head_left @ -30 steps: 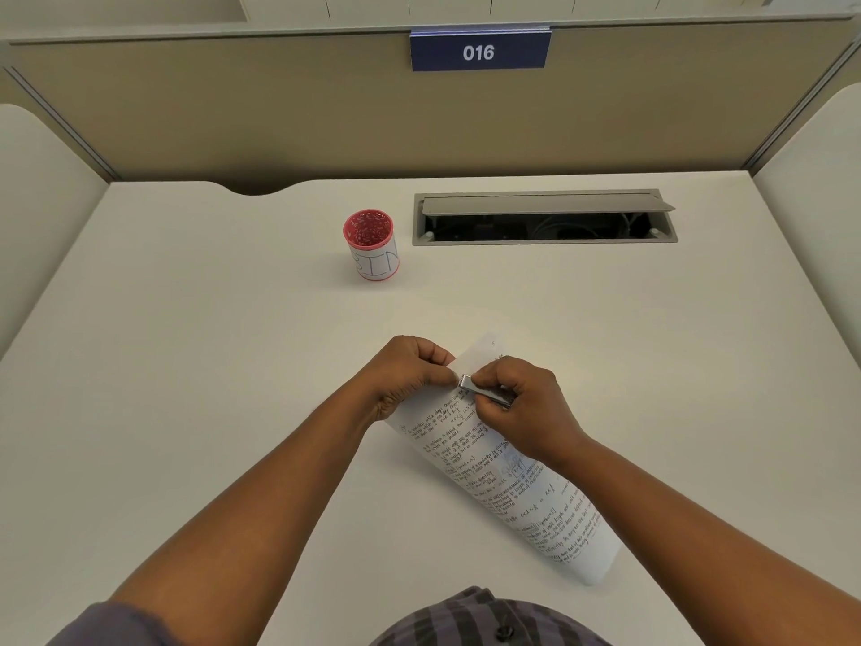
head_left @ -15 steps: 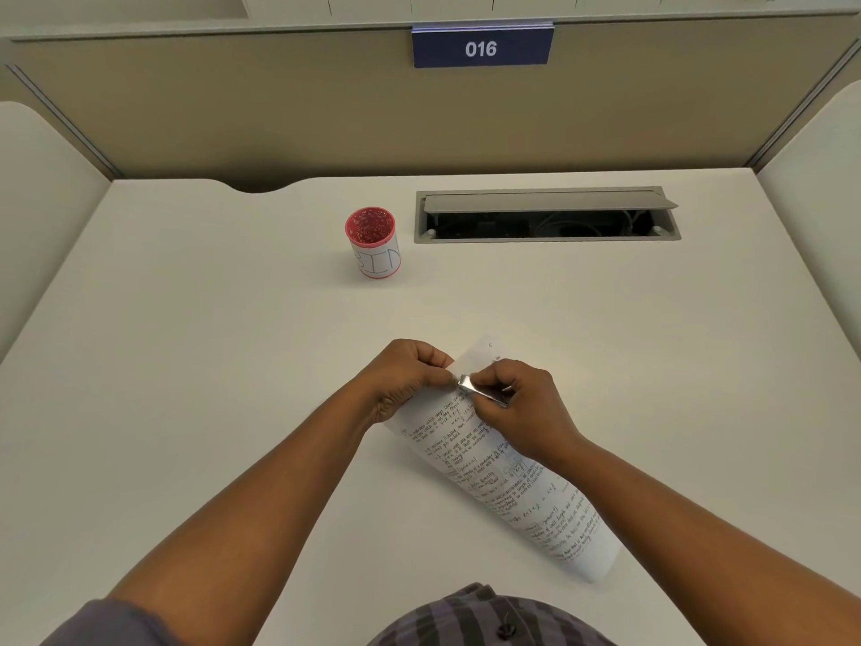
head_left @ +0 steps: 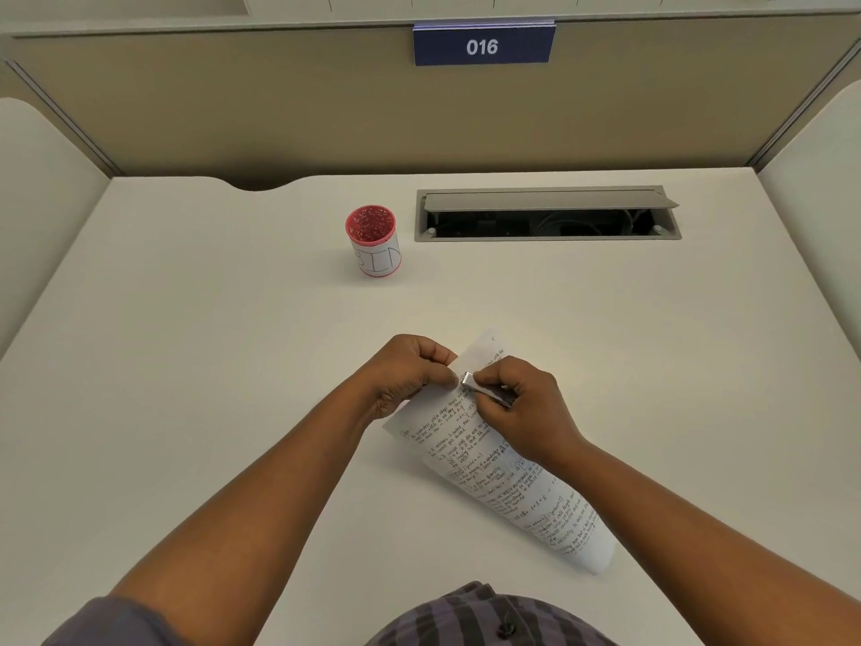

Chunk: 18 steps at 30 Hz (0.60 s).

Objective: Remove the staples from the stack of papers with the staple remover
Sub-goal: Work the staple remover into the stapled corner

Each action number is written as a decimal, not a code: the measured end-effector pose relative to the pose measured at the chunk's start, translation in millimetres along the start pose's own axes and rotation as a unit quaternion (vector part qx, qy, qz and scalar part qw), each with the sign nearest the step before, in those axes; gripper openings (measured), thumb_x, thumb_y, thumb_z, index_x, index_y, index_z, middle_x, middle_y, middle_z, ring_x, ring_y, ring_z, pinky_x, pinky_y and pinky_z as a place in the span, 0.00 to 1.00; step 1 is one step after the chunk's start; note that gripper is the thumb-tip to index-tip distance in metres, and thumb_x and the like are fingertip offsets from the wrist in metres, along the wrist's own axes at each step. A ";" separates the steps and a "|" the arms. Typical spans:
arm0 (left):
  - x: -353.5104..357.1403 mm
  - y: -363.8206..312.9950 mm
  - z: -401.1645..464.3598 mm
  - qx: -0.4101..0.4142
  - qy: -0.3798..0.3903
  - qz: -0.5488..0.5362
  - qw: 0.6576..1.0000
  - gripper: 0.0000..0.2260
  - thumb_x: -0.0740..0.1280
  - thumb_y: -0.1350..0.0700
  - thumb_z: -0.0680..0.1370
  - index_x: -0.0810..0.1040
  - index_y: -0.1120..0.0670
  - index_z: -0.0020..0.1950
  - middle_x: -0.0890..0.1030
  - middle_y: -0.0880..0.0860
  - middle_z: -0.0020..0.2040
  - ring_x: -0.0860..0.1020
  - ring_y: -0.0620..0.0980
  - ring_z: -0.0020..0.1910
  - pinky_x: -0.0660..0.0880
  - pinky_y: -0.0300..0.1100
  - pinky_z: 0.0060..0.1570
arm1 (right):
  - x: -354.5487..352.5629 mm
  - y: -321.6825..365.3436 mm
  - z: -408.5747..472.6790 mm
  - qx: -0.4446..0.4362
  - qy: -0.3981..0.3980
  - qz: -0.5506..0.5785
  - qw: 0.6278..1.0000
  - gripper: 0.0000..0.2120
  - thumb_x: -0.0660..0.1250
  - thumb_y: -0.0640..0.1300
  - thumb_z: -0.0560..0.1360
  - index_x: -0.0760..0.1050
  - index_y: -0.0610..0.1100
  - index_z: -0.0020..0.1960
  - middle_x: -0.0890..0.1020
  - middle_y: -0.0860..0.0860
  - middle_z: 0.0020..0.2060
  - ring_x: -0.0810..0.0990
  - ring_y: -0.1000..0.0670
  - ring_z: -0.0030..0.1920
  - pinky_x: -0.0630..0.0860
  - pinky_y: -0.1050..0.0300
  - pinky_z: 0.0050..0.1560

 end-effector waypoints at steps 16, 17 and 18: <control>2.4 1.4 -2.5 0.004 0.019 -0.018 1.000 0.08 0.74 0.69 0.73 0.86 0.59 0.49 0.88 0.62 0.48 0.85 0.58 0.44 0.83 0.50 0.49 | 4.0 -18.3 1.5 0.102 0.016 0.094 0.990 0.07 0.77 0.39 0.73 0.84 0.44 0.50 0.85 0.54 0.43 0.83 0.56 0.44 0.79 0.64 0.46; 3.1 1.3 -2.5 0.005 0.022 -0.022 1.000 0.09 0.74 0.69 0.73 0.86 0.59 0.49 0.88 0.61 0.47 0.85 0.58 0.44 0.83 0.51 0.50 | 2.7 -16.2 1.5 0.091 0.013 0.084 0.992 0.07 0.77 0.38 0.73 0.84 0.44 0.50 0.85 0.54 0.44 0.83 0.56 0.45 0.79 0.63 0.46; 3.5 0.8 -2.8 0.006 0.024 -0.024 0.999 0.09 0.74 0.70 0.73 0.86 0.59 0.50 0.88 0.61 0.47 0.85 0.57 0.44 0.83 0.50 0.50 | 2.0 -13.6 1.9 0.078 0.011 0.074 0.994 0.07 0.77 0.37 0.72 0.84 0.45 0.50 0.85 0.54 0.44 0.83 0.56 0.45 0.80 0.61 0.46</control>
Point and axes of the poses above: each hand's wrist, its own z-axis towards the middle knuckle, its own x-axis out of the palm, y = z × x, the point moved 10 cm from there along z, towards the middle knuckle
